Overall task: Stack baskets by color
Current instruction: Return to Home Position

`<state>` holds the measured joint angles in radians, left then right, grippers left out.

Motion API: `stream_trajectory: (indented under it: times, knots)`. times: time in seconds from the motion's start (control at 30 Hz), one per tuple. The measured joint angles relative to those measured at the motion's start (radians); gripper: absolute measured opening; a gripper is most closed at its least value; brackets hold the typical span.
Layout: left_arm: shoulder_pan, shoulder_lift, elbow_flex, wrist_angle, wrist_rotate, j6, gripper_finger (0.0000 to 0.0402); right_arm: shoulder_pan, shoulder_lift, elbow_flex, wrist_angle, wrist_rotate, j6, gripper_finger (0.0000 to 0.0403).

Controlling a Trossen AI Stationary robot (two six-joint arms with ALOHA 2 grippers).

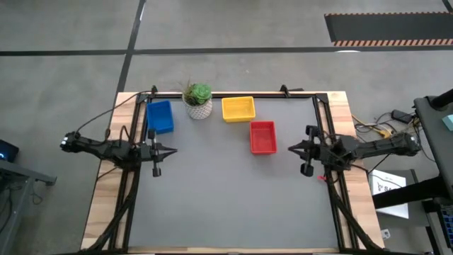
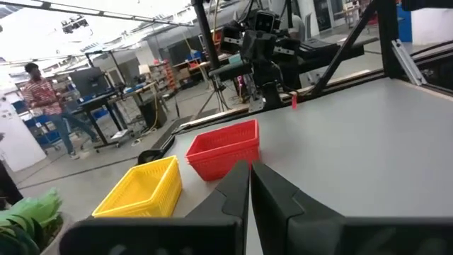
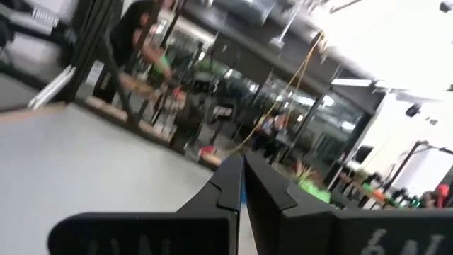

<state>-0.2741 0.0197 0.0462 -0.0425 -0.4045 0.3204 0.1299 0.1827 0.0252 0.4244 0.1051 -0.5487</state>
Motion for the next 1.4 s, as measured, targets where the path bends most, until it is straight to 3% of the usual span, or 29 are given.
stream_trajectory:
  times: [0.23, 0.63, 0.93, 1.4]
  knots:
    - [0.000, 0.007, -0.002, 0.005, -0.045, 0.002, 0.0000, 0.001, -0.180, -0.012, -0.096, -0.001, 0.018, 0.0009]
    - [0.000, 0.026, -0.005, 0.024, -0.077, 0.002, 0.0000, 0.000, -0.172, -0.013, -0.138, 0.008, 0.008, 0.0009]
    - [0.000, 0.038, -0.005, 0.025, -0.076, 0.001, 0.0000, 0.000, -0.140, -0.013, -0.137, 0.001, 0.298, 0.0009]
    - [0.000, 0.044, -0.005, 0.025, -0.076, 0.001, 0.0000, 0.000, -0.139, -0.013, -0.137, 0.000, 0.313, 0.0009]
